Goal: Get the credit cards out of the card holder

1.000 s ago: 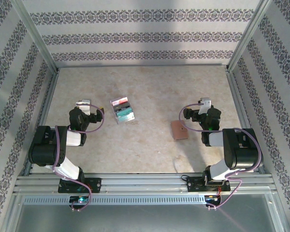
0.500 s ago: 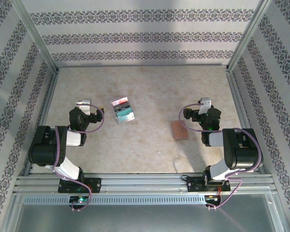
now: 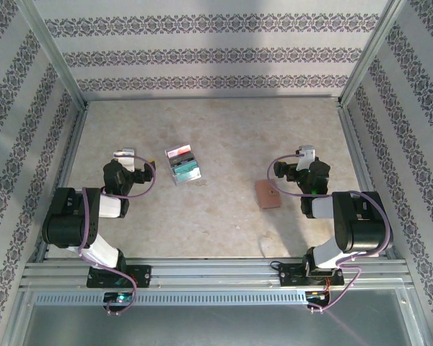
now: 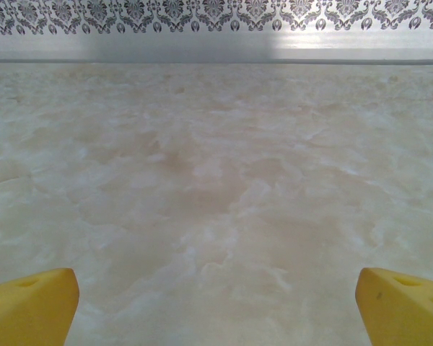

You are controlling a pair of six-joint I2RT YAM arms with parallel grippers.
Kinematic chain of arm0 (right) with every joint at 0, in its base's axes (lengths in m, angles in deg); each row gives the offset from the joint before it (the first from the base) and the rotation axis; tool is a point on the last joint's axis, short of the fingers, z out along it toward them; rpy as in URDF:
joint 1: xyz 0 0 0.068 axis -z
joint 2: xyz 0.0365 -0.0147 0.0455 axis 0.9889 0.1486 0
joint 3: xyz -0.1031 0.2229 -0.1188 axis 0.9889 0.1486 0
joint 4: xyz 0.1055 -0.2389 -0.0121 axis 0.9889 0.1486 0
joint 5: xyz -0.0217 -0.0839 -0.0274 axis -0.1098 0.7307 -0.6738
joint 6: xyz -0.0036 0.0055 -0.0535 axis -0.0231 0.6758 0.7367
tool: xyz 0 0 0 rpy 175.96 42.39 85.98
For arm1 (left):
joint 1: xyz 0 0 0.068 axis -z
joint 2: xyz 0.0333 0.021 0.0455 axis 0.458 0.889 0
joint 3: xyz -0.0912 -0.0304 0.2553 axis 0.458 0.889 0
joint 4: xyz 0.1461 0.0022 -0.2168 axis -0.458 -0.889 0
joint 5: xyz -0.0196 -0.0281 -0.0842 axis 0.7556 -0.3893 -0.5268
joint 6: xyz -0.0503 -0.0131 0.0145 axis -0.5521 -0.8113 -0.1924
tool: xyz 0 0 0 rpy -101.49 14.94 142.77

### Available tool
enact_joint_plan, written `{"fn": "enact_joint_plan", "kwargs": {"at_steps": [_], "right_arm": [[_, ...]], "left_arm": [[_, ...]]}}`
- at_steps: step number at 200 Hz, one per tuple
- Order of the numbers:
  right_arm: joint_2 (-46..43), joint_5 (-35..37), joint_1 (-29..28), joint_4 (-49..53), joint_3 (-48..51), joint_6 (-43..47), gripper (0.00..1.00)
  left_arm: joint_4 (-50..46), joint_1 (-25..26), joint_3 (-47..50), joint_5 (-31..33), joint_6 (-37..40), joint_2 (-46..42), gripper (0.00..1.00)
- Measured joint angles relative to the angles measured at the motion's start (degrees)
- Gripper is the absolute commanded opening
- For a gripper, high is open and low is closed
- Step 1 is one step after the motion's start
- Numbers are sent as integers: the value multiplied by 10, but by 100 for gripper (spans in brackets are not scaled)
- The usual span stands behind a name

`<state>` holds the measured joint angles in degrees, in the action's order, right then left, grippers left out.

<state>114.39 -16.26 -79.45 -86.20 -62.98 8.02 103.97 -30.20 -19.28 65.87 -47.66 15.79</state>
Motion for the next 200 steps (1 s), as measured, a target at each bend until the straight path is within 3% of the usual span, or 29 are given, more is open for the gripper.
{"fn": "enact_joint_plan", "kwargs": {"at_steps": [58,104,160,200], "right_arm": [[-3,5,0,8,-2,0,98],[-56,24,0,48,-3,-1,98],[-145,73,-13,209,-48,-42,98],[-209,115,-45,319,-57,-50,98]], "left_arm": [[0,0,0,28,0,0,99],[-15,0,1,43,-1,-18,99],[-139,0,-1,121,-52,-200,99],[-246,12,-5,130,-126,-315,99]]}}
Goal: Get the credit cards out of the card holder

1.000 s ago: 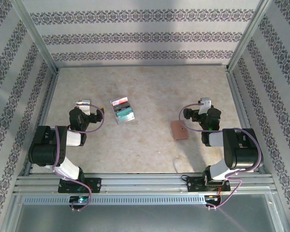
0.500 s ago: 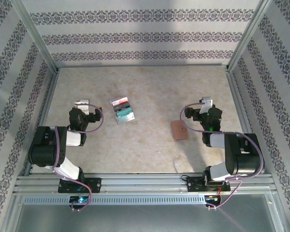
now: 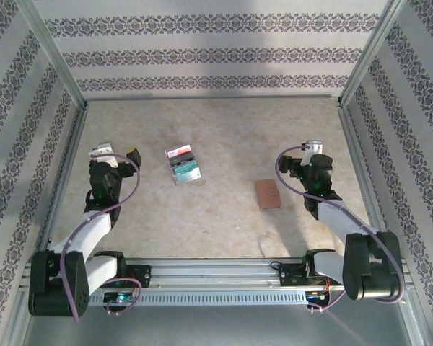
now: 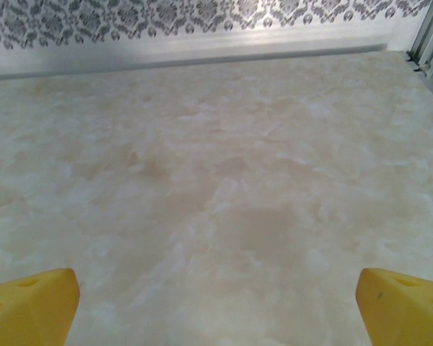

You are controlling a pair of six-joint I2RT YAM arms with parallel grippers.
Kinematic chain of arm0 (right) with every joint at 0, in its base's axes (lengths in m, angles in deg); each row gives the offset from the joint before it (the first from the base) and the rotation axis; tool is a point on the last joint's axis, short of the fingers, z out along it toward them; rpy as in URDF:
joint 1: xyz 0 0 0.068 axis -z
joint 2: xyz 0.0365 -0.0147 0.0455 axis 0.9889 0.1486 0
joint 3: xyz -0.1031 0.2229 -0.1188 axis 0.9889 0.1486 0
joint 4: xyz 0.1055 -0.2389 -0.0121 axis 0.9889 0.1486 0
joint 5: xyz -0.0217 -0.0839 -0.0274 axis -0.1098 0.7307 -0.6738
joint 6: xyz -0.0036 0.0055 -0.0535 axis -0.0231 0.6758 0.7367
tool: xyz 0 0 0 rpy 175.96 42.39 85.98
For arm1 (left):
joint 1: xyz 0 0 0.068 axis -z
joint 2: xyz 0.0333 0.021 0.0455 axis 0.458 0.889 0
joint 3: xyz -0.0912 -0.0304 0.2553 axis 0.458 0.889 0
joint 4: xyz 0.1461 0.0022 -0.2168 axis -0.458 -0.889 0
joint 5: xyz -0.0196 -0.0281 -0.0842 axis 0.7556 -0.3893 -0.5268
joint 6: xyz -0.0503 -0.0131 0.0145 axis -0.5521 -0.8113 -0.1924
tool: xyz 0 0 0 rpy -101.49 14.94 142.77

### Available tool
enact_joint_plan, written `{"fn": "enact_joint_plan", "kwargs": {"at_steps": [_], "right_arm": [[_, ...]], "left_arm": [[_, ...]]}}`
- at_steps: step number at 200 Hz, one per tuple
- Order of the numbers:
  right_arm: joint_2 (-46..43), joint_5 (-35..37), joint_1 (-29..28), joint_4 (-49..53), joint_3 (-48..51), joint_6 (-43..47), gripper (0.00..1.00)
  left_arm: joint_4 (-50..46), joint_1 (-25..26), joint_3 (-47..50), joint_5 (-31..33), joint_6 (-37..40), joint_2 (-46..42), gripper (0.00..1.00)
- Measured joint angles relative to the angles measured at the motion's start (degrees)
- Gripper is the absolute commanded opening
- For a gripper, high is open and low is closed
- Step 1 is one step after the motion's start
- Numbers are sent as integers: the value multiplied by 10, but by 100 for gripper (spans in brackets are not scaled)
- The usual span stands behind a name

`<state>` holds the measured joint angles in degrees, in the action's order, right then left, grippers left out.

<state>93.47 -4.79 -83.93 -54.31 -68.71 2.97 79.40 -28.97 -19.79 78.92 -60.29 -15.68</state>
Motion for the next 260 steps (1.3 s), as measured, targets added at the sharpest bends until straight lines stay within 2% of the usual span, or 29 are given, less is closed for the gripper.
{"fn": "enact_joint_plan", "kwargs": {"at_steps": [24,73,96,138,163,204,260], "right_arm": [[-51,21,-15,68,-3,-8,98],[-118,41,-16,201,-44,-60,98],[-124,39,-16,258,-56,-91,98],[-120,5,-19,348,-67,-141,98],[-102,-32,-21,384,-83,-165,94],[-50,-95,-35,420,-93,-194,86],[11,-111,-56,455,-95,-207,82]], "left_arm": [[-57,52,0,19,-37,-47,99],[-127,221,0,68,-115,-73,99],[-152,298,-10,93,-154,-48,99],[-169,391,-64,110,-215,41,99],[-166,414,-79,106,-233,82,99],[-166,415,-88,98,-239,117,99],[-166,415,-94,85,-239,122,99]]}}
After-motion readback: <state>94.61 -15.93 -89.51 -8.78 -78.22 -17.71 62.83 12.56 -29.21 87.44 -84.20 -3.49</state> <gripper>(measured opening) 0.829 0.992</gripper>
